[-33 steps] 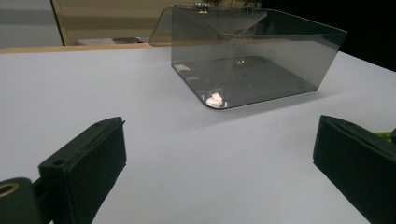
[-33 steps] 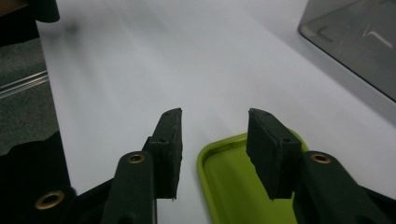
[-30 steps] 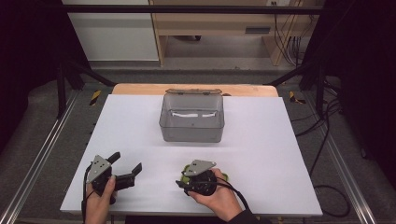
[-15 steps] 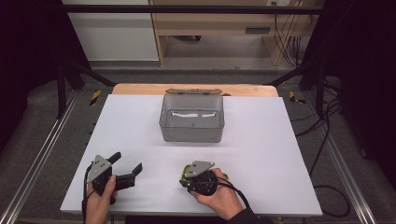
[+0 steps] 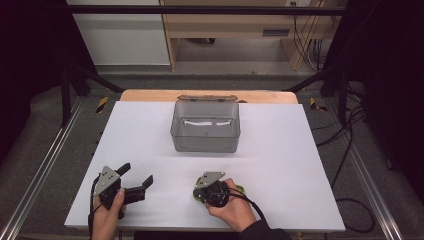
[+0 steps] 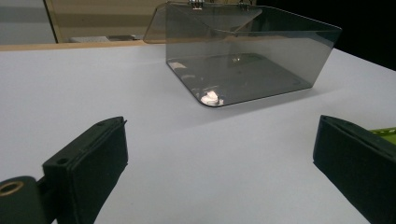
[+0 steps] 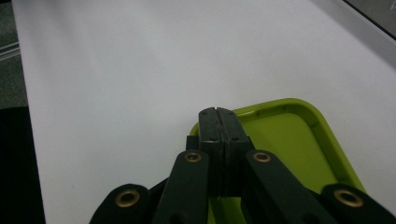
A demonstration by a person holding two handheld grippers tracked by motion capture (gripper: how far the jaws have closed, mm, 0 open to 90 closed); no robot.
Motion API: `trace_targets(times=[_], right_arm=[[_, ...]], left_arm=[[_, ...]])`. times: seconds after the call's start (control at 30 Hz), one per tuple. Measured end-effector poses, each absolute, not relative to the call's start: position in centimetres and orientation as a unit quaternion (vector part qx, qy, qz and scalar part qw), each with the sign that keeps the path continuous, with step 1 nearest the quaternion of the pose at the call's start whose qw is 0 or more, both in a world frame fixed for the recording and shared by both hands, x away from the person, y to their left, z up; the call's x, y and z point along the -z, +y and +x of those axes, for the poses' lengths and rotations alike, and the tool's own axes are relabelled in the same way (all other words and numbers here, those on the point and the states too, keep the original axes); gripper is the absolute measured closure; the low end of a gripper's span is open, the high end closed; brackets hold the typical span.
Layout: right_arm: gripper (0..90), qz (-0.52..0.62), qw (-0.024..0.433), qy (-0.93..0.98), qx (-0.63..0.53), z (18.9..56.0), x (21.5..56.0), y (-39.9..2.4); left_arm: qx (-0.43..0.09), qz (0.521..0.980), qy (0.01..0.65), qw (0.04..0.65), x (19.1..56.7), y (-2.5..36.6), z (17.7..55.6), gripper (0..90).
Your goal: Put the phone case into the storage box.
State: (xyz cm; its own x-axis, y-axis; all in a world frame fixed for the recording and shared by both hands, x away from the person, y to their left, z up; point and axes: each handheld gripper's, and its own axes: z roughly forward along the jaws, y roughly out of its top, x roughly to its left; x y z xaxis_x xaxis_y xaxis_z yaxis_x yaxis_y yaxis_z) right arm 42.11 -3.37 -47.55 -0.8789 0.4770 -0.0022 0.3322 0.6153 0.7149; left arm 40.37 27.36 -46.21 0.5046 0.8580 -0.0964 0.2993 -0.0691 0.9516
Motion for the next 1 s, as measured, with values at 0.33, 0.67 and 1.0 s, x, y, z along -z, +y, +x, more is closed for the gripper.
trace_targets(times=[0.33, 0.67, 1.0], right_arm=[[90.0, 0.189, 0.076, 0.906, -0.372, 41.1, 47.4, -3.0], [90.0, 0.153, 0.054, 0.917, -0.366, 39.6, 47.2, -2.9], [90.0, 0.166, 0.066, 0.89, -0.419, 39.3, 47.1, -4.2]], left_arm=[[-0.257, 0.687, 0.422, 0.533, 46.2, 27.2, 40.4, 3.1], [-0.253, 0.686, 0.425, 0.534, 46.2, 27.3, 40.4, 3.1], [-0.253, 0.689, 0.423, 0.532, 46.0, 27.1, 40.2, 2.8]])
